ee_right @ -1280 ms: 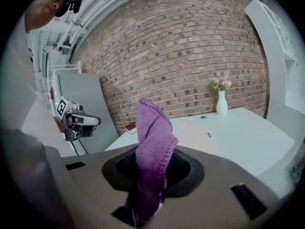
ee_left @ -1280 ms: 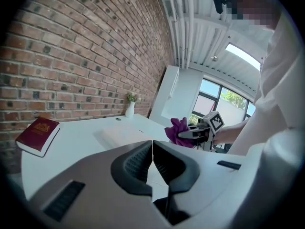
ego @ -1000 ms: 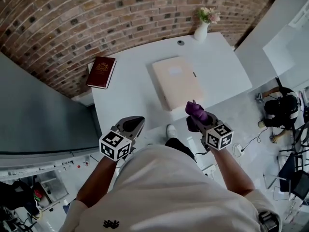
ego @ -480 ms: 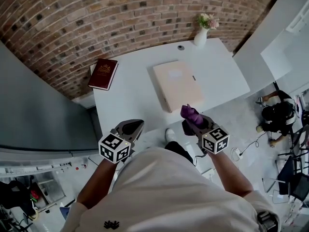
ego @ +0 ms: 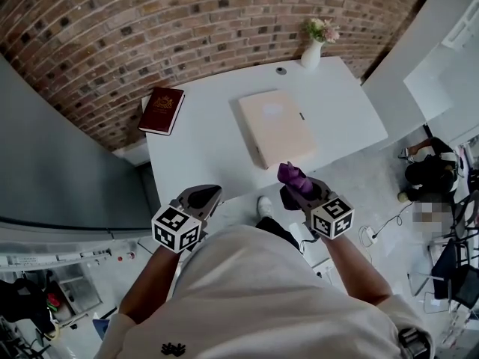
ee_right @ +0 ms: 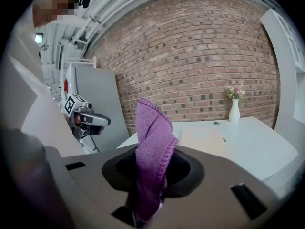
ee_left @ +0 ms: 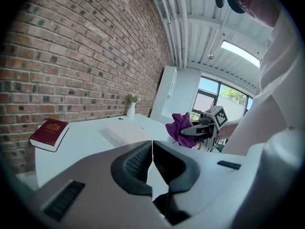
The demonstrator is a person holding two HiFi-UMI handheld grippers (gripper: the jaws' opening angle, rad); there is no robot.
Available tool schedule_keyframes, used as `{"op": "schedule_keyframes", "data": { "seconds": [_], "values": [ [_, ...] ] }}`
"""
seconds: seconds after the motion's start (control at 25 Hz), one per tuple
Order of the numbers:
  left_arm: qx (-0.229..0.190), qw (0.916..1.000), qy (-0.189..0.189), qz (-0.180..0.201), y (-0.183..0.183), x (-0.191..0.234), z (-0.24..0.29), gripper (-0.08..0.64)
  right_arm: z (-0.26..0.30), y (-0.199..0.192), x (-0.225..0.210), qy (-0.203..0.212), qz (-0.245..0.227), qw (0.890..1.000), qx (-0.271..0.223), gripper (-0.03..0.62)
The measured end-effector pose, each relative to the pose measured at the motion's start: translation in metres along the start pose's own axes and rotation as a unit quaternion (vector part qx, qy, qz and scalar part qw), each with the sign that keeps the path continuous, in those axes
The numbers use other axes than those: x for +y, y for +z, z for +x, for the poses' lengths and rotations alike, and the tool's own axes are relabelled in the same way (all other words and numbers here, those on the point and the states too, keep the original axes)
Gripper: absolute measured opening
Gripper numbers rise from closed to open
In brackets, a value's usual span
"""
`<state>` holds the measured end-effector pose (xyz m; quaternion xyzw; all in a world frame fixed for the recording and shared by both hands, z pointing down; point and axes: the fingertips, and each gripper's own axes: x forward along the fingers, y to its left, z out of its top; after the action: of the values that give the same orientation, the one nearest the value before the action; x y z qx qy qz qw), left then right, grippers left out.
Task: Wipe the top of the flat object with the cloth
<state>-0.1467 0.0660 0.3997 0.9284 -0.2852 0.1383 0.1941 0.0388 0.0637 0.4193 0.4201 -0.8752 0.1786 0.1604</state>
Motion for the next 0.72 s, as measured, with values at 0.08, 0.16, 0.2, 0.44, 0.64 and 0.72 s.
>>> {"op": "schedule_keyframes", "data": {
  "seconds": [0.08, 0.16, 0.2, 0.44, 0.64, 0.72],
  "values": [
    [0.003, 1.0, 0.0, -0.004, -0.004, 0.001, -0.002, 0.026, 0.003, -0.003, 0.005, 0.005, -0.001, 1.0, 0.002, 0.127],
    [0.006, 1.0, -0.002, -0.007, -0.008, 0.0, -0.003, 0.026, 0.005, -0.006, 0.01, 0.01, -0.003, 1.0, 0.007, 0.127],
    [0.008, 0.9999, -0.004, -0.007, -0.01, -0.001, -0.004, 0.026, 0.006, -0.007, 0.013, 0.011, -0.004, 1.0, 0.01, 0.127],
    [0.015, 0.9996, -0.017, -0.018, -0.022, 0.001, -0.006, 0.025, 0.004, -0.013, 0.029, 0.008, -0.017, 0.999, 0.027, 0.126],
    [0.022, 0.999, -0.032, -0.022, -0.032, 0.002, 0.005, 0.025, -0.003, -0.024, 0.033, 0.0, -0.016, 0.999, 0.049, 0.126],
    [0.03, 0.9988, -0.035, -0.019, -0.036, 0.002, 0.013, 0.026, -0.005, -0.03, 0.033, 0.0, -0.014, 0.998, 0.057, 0.126]
  ]
}}
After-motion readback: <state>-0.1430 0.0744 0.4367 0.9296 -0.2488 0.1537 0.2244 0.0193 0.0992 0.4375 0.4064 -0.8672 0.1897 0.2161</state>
